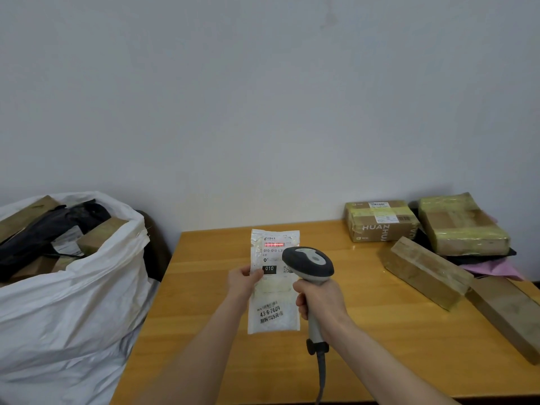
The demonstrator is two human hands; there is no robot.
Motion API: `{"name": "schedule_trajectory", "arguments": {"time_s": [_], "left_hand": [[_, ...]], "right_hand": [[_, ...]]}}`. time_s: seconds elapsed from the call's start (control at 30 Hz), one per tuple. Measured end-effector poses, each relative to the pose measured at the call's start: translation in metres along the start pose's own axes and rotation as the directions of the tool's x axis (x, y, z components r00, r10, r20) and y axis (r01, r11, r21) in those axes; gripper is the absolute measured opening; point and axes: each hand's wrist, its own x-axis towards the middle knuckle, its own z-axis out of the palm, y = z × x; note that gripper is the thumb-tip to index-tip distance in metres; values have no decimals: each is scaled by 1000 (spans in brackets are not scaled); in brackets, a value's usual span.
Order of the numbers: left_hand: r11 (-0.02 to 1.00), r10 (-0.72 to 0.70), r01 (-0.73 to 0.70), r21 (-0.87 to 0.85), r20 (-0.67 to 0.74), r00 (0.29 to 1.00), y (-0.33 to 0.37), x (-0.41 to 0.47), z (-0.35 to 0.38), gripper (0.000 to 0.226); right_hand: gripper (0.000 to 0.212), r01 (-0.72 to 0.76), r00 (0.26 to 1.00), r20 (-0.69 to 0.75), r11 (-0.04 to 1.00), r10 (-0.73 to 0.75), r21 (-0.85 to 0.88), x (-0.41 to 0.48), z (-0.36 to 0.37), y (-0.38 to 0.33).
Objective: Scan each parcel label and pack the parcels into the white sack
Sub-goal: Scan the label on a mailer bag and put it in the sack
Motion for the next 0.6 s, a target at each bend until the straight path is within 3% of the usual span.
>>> {"name": "schedule_trajectory", "arguments": {"time_s": [0.37, 0.6], "left_hand": [[1000, 3, -2, 13, -79, 997, 2, -8, -13, 9], [997, 69, -62, 52, -155, 985, 15, -24, -45, 4]], "right_hand": [[11, 10, 995, 104, 1000, -9, -13, 6, 5, -4], [4, 35, 952, 306, 999, -26, -26, 19, 30, -18]]}}
